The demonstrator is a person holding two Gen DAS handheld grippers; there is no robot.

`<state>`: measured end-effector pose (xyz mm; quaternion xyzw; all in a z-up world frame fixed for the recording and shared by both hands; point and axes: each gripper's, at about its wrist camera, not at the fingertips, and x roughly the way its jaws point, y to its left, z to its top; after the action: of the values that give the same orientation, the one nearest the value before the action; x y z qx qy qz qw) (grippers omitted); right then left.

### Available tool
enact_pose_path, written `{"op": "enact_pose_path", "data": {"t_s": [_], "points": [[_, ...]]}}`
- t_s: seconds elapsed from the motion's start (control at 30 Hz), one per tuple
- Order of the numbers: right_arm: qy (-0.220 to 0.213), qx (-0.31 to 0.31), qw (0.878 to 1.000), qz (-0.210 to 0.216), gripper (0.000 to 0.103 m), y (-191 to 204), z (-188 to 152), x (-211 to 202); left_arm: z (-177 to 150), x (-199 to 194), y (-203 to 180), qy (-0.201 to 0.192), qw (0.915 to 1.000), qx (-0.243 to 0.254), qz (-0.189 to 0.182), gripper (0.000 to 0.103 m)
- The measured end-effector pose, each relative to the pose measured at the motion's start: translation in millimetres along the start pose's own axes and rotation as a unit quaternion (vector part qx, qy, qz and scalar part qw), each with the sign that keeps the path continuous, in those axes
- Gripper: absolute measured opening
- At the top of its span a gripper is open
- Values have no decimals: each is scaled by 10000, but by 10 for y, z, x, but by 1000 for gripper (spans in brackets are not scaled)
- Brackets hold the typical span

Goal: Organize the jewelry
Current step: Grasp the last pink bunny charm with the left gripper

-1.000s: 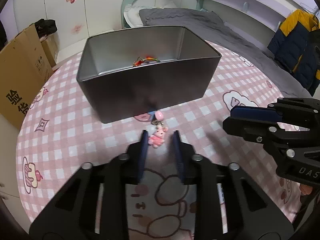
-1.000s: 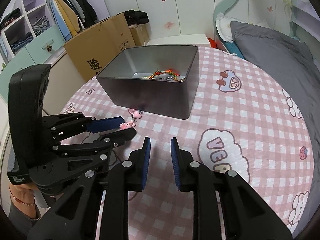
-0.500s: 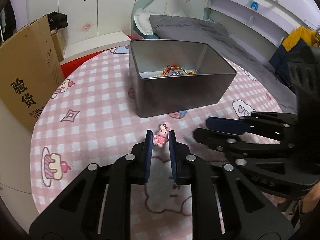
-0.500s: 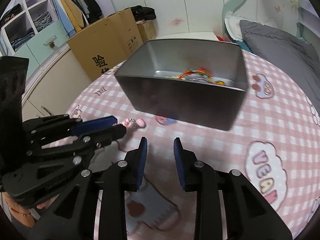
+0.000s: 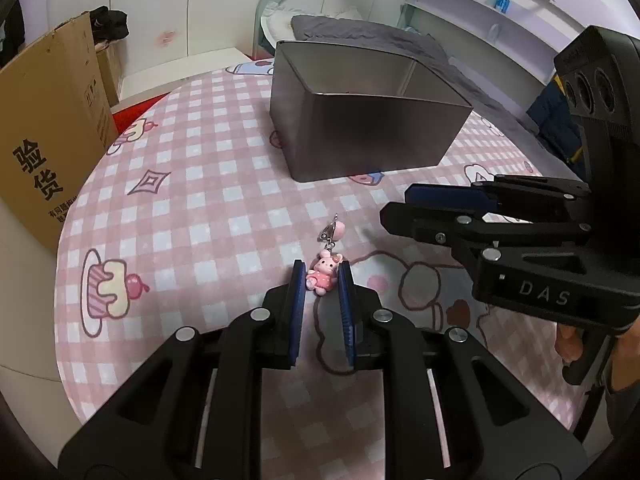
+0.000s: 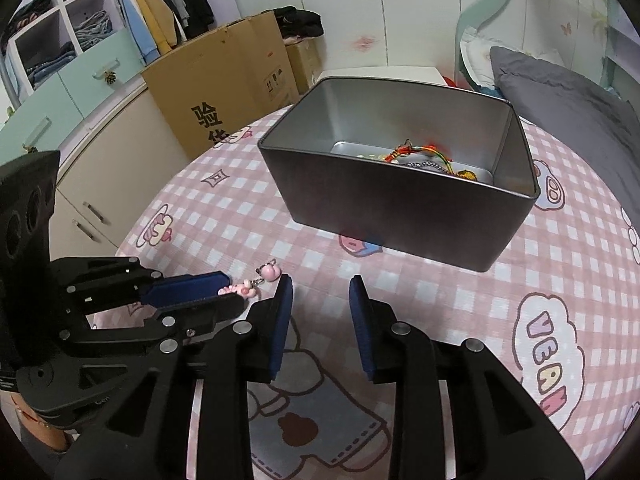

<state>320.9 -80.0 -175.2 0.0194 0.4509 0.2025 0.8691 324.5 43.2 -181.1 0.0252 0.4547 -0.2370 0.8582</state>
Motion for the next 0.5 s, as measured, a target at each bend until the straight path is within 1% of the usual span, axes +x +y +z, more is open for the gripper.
{"op": "enact_pose_path", "data": {"t_s": [0.13,0.2,0.27,0.33,0.4,0.5], "points": [[14,81,9998,196,28,40,9,4,-24,-13,-44,-5,9999,143,83,17],[31,93,9996,261,28,68,12,12,-44,-24,-54,-14,9998,201,88,20],[78,107,9994,326,28,96,20,39,-67,-45,-84,-26,9996,269,-24,42],[110,127,9992,372,28,138,34,71,-84,-44,-142,-44,9992,373,136,54],[142,148,9987,457,28,181,52,103,-109,-35,-177,-22,9982,539,270,54],[203,104,9986,468,28,267,76,170,-109,-58,-134,-47,9986,442,270,54]]}}
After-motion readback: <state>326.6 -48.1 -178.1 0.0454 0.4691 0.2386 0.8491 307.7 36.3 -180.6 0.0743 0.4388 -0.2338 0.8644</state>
